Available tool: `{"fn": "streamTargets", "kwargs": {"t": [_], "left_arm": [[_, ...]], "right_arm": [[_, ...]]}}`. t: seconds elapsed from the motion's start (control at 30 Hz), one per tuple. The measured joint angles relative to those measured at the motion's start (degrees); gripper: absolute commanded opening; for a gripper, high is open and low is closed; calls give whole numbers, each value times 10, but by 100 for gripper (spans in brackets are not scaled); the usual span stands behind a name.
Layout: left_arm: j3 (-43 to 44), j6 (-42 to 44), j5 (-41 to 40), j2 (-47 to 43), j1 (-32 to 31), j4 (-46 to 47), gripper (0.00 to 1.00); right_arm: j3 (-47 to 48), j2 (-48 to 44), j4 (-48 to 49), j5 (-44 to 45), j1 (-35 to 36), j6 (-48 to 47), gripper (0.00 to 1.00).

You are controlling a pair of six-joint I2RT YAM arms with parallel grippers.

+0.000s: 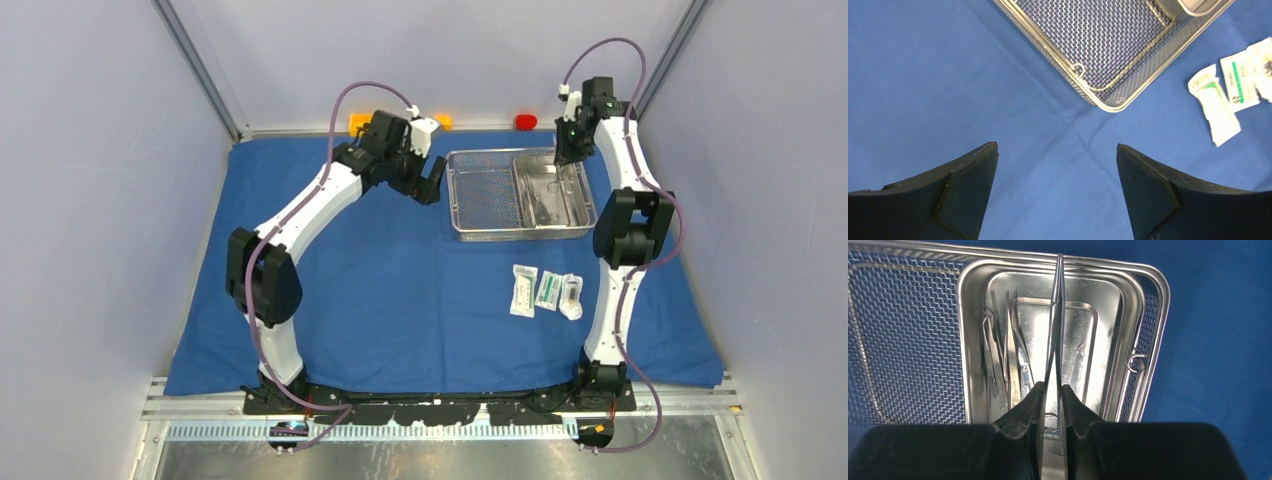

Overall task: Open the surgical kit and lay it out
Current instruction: Pick up the medical item from the container.

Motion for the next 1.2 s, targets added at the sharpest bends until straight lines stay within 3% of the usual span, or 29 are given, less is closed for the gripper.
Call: {"fn": "streamTargets", "kwargs": {"t": [0.43, 0.53, 0.73, 1.0, 1.2], "left_arm": [[92, -92, 35, 74, 0, 7, 88], [100, -104, 40, 82, 0, 8, 88], [84, -107, 41, 81, 1, 22, 88], [-1, -96, 37, 51, 13, 36, 88], [-16, -81, 33, 27, 15, 39, 88]], "right_arm": [[-106, -129, 71, 9, 61, 60, 0], [-116, -134, 84, 24, 81, 60, 9], [-112, -104, 98, 49, 82, 42, 24], [-109, -6, 106, 78, 71, 7, 33], [-97, 36, 103, 84, 69, -3, 36]]}}
